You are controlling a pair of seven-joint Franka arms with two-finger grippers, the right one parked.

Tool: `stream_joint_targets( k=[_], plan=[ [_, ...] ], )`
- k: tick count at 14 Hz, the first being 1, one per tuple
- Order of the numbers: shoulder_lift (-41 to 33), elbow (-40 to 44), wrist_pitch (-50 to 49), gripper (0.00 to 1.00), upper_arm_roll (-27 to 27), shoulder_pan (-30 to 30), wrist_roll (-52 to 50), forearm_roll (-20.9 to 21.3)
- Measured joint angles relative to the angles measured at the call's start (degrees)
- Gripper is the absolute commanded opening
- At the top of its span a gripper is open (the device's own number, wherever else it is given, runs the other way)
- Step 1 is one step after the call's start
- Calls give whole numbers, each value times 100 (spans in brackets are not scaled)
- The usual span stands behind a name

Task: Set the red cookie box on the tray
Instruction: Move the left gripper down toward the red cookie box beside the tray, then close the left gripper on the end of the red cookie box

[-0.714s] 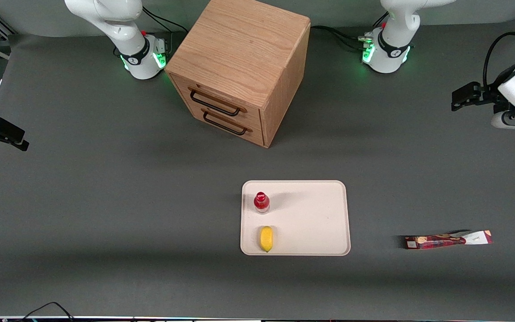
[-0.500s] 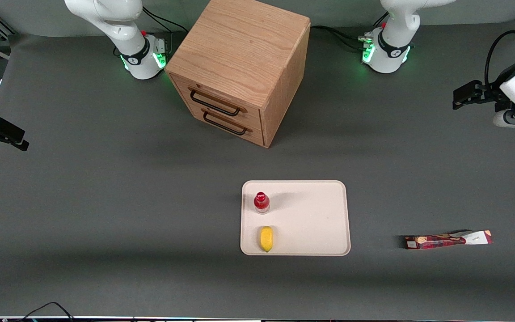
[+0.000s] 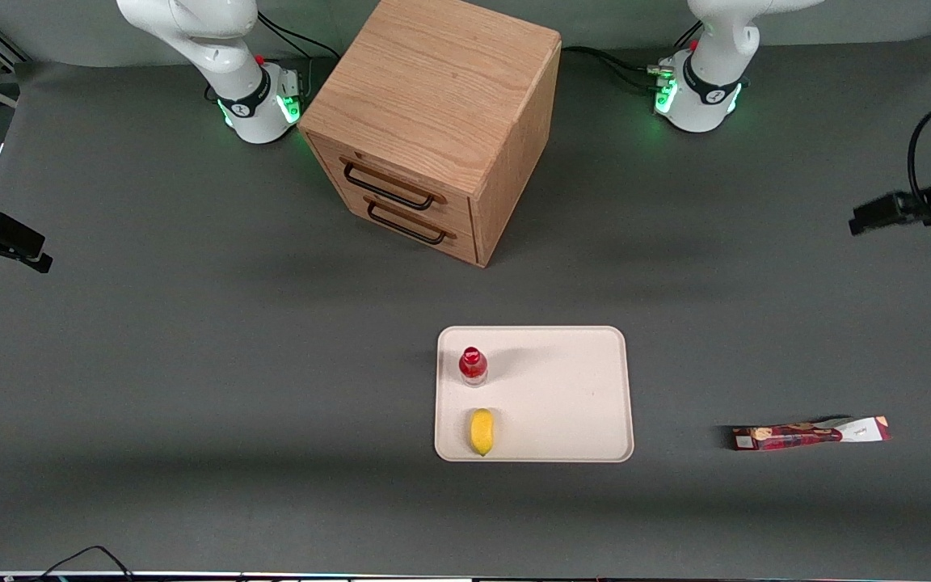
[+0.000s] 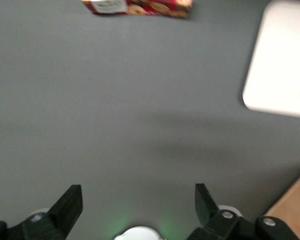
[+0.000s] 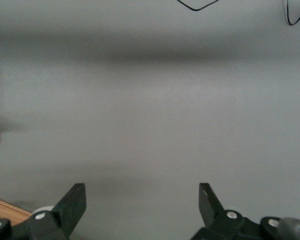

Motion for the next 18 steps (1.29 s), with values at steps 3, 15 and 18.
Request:
stream_joint_targets(
  k=[3, 15, 18],
  plan=[
    [648, 381, 273, 100, 70, 16, -1207, 108],
    [3457, 1625, 3044, 100, 16, -4, -5049, 691],
    [3928, 1636, 3547, 100, 16, -4, -5653, 703]
  ],
)
